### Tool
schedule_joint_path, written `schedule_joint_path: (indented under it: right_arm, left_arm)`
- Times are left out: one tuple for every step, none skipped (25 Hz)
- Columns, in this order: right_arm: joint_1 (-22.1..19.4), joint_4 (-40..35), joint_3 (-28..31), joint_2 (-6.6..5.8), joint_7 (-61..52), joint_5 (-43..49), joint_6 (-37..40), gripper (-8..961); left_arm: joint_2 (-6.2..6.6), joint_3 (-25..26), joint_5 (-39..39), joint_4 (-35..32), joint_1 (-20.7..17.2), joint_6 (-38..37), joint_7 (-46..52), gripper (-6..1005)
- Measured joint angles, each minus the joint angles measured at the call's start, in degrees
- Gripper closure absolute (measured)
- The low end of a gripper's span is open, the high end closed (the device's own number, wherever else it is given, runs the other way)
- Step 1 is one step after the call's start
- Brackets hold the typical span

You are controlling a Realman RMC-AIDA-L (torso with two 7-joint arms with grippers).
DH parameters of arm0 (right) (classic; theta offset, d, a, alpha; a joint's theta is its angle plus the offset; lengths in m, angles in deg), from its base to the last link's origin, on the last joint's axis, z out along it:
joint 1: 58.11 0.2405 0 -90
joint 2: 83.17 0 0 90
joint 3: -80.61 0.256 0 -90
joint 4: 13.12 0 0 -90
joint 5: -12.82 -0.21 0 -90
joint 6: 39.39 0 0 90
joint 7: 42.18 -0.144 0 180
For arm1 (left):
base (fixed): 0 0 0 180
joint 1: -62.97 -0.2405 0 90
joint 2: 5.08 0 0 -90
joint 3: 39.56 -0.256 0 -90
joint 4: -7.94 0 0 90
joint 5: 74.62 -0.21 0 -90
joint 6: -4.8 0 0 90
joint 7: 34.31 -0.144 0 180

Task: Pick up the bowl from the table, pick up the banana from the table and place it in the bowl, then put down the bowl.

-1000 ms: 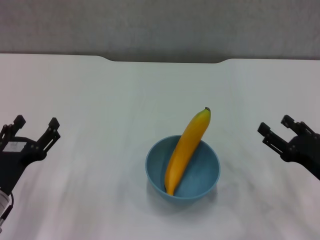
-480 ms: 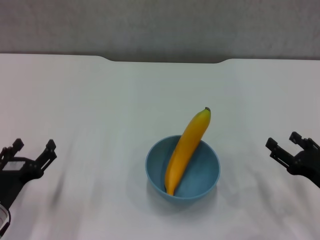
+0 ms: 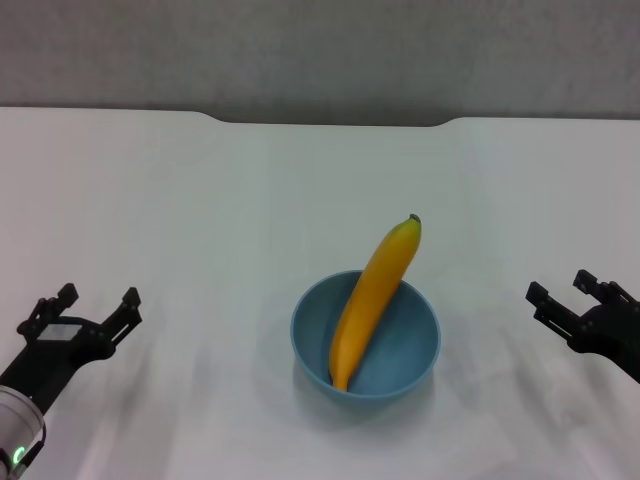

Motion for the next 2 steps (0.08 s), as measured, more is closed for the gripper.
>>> schedule_joint_path:
  right_arm:
    - [0.0,0.0,0.0,0.01,0.0,0.0,0.1,135]
    - [0.1,0.0,0.0,0.01,0.0,0.0,0.2,135]
  left_arm:
    - [0.0,-0.2,0.0,0.0,0.0,-0.2,0.0,96]
    - [0.0,-0.3,0.0,0.0,0.0,-0.4,-0.1,96]
